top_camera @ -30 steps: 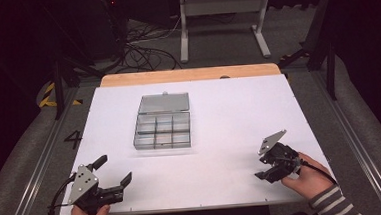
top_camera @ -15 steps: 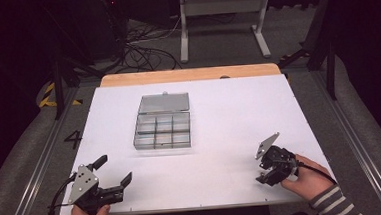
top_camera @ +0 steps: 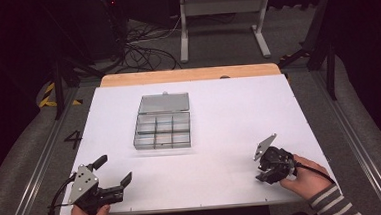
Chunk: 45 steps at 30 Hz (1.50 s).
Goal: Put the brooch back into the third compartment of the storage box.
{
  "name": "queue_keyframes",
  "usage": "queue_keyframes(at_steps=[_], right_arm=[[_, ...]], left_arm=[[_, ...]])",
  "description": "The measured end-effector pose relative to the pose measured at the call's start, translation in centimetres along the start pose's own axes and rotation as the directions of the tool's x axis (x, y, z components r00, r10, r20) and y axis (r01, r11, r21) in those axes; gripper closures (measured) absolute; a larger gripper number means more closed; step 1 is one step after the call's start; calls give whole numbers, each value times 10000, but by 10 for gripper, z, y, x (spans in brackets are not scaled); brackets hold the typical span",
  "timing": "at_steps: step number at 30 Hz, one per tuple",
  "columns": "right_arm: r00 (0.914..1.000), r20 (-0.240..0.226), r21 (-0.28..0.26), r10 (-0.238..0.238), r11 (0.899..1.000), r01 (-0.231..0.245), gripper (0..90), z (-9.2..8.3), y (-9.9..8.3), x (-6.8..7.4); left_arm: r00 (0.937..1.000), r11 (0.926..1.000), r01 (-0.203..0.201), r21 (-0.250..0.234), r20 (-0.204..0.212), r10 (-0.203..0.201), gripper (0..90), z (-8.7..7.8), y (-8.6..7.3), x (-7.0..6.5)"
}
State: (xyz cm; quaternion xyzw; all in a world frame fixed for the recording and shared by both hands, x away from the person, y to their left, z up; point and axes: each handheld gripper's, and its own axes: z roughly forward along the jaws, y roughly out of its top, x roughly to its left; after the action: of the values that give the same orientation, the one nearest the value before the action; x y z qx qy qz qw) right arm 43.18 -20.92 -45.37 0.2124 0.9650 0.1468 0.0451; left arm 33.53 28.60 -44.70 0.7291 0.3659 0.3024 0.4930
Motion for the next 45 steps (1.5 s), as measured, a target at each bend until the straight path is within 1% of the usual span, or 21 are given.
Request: queue_keyframes(at_steps=[5, 8, 12, 15, 19, 24, 27, 29, 32, 37, 39, 40, 45], right_arm=[[9999, -122, 115, -11, 9999, 12, 685, 1, 1, 0], [10000, -83, 256, -44, 9997, 46, 710, 3, 2, -1], [10000, 7, 278, 9, 9996, -9, 751, 3, 2, -1], [10000, 49, 329, 8, 9995, -10, 758, 3, 3, 0], [9998, 162, 377, -87, 9993, 81, 764, 3, 3, 1], [9997, 211, 347, -146, 9993, 139, 765, 3, 3, 2], [9998, 160, 385, -98, 9992, 92, 766, 3, 3, 2], [9997, 168, 343, -172, 9993, 166, 766, 2, 4, 2], [9998, 142, 204, -127, 9997, 124, 766, 0, 4, 2], [9994, 294, 4, -183, 9998, 183, 766, -6, 6, 2], [9994, 324, -231, -109, 9997, 116, 766, -10, 8, 2], [9994, 324, -231, -109, 9997, 116, 766, -10, 8, 2], [9993, 327, -675, -158, 9976, 180, 766, -17, 10, 1]], left_arm=[[10000, 10000, -5, 9, -5, 5, 80, 0, 0, 0], [10000, 10000, 39, -21, -7, -39, 80, 0, 0, 0], [10000, 10000, 42, -12, 3, -42, 80, 0, 0, 0], [10000, 10000, -30, -2, -3, 30, 81, 0, 0, 0], [10000, 10000, 43, -12, 2, -43, 81, 0, 0, 0], [10000, 10000, 10, 7, 13, -10, 82, 0, 0, 0], [10000, 10000, 8, 12, 10, -8, 82, 0, 0, 0], [10000, 10000, 13, 3, 18, -13, 82, 0, 0, 0], [10000, 10000, 9, 5, 23, -9, 81, 0, 0, 0], [10000, 10000, -10, 20, 19, 10, 82, 0, 0, 0], [10000, 10000, 17, 4, 16, -17, 82, 0, 0, 0], [10000, 10000, 18, 6, 20, -18, 82, 0, 0, 0], [10000, 10000, -19, 20, 24, 19, 84, 0, 0, 0]])
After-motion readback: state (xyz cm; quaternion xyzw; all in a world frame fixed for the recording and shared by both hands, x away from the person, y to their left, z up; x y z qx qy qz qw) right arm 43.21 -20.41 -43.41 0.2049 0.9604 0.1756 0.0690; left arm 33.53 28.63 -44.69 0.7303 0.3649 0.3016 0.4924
